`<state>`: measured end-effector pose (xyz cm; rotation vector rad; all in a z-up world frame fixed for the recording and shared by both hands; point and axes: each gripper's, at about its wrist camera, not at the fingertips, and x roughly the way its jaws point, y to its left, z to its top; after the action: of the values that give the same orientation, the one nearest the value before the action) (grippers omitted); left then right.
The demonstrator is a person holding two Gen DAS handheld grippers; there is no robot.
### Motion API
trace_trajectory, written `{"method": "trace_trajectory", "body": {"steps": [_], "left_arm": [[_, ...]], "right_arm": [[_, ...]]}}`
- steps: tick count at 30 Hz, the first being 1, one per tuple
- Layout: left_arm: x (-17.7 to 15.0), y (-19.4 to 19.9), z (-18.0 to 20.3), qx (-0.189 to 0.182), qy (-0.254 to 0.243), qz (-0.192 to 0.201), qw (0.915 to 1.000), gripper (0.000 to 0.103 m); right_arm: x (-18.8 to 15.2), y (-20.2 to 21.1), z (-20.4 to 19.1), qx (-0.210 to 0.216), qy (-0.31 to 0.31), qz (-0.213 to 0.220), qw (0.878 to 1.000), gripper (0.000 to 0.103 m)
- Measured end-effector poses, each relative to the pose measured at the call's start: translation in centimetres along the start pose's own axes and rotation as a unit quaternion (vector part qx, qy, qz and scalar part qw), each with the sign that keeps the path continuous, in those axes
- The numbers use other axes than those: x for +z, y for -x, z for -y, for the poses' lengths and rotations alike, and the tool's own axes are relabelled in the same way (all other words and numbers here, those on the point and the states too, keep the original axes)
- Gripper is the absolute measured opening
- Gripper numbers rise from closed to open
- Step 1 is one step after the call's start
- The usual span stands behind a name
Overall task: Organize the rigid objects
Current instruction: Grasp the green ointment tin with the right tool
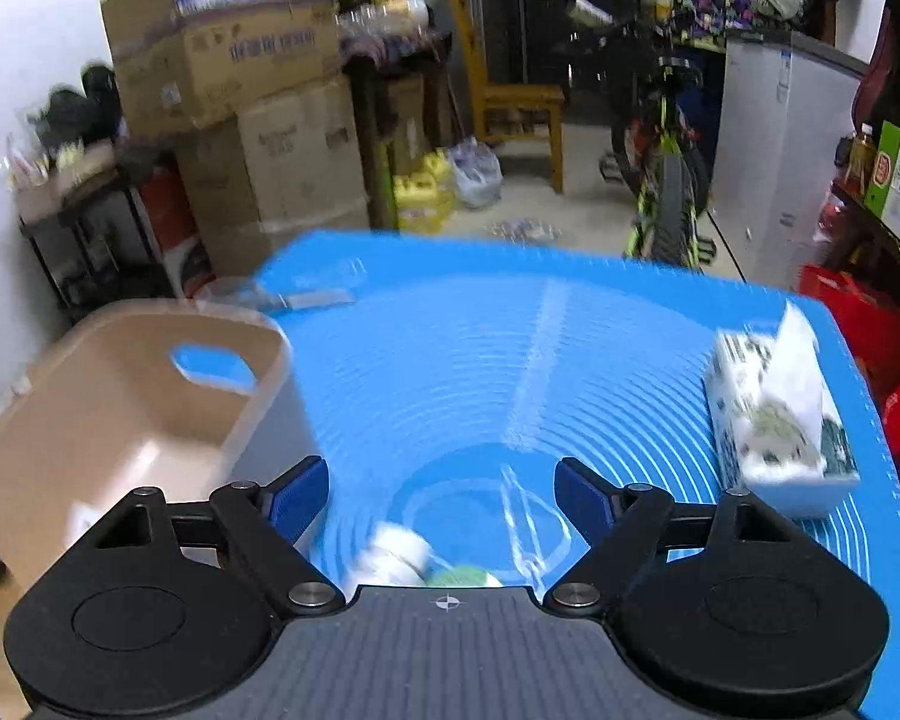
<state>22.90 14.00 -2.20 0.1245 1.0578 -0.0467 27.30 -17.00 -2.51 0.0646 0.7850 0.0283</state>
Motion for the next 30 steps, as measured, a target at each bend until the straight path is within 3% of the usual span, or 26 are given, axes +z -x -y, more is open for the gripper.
{"method": "trace_trajectory", "body": {"steps": [6, 13, 17, 20, 25, 30], "left_arm": [[0.0, 0.0, 0.0, 0.0, 0.0, 0.0, 1.0, 0.012], [0.0, 0.0, 0.0, 0.001, -0.001, 0.0, 1.0, 0.012], [0.1, 0.1, -0.1, 0.002, -0.001, 0.0, 1.0, 0.012], [0.1, 0.1, 0.0, 0.003, -0.002, 0.0, 1.0, 0.012], [0.1, 0.1, 0.0, 0.003, -0.002, 0.0, 1.0, 0.012], [0.1, 0.1, -0.1, 0.002, -0.002, 0.0, 1.0, 0.012]], "right_arm": [[-2.4, -3.2, 0.1, -0.015, 0.041, -0.062, 0.997, 0.079], [-3.9, -4.3, -0.3, 0.002, 0.089, -0.075, 0.993, 0.079], [-4.7, -5.3, -0.4, 0.009, 0.095, -0.067, 0.993, 0.07], [-4.5, -5.1, -0.7, 0.025, 0.096, -0.062, 0.993, 0.054], [-4.3, -4.2, -1.1, 0.013, 0.11, -0.047, 0.993, 0.054], [-2.1, -1.8, -1.0, -0.015, 0.078, 0.002, 0.997, 0.054]]}}
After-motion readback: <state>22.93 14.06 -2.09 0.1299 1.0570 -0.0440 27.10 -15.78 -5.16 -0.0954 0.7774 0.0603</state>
